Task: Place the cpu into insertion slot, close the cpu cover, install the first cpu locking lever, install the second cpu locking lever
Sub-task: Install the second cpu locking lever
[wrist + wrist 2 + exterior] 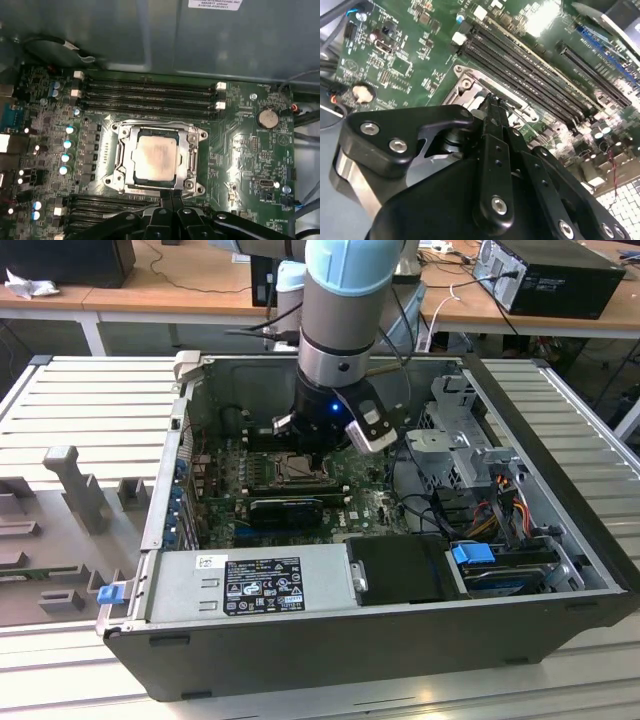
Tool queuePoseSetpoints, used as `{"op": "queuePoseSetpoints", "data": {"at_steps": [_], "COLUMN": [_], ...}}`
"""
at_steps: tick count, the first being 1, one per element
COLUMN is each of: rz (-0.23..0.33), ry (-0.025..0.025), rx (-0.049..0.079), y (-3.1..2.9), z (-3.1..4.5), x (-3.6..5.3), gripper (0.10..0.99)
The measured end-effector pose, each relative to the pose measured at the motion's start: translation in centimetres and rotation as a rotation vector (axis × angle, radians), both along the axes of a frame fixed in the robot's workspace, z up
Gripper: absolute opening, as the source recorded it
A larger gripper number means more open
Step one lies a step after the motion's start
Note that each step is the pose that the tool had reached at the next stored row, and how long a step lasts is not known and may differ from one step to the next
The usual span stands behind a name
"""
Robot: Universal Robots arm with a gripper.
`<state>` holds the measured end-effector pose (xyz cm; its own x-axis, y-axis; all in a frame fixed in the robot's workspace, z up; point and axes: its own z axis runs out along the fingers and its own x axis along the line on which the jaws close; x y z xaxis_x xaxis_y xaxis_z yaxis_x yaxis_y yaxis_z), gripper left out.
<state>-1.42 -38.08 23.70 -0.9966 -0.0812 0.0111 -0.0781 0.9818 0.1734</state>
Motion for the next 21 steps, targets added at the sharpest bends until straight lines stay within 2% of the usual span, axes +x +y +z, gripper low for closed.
{"op": "queuePoseSetpoints", "data": {"at_steps": [1,2,5,13,14,18,21], "rz": [0.000,0.001,0.002,0.014,0.016,0.022,0.031], "ry": [0.0000,0.0001,0.0000,0.0001,0.0002,-0.0002,-0.0002], "rx": [0.001,0.001,0.001,0.002,0.008,0.046,0.061], "y": [-0.55,-0.79,-0.86,-0.73,-0.78,-1.32,-1.76], "z": [-0.08,-0.13,-0.47,-2.22,-2.26,-2.35,-2.38], "x": [-0.15,-0.62,-3.17,-3.57,-3.70,-4.10,-4.57], "gripper": [0.106,0.106,0.106,0.106,0.106,0.106,0.106]}}
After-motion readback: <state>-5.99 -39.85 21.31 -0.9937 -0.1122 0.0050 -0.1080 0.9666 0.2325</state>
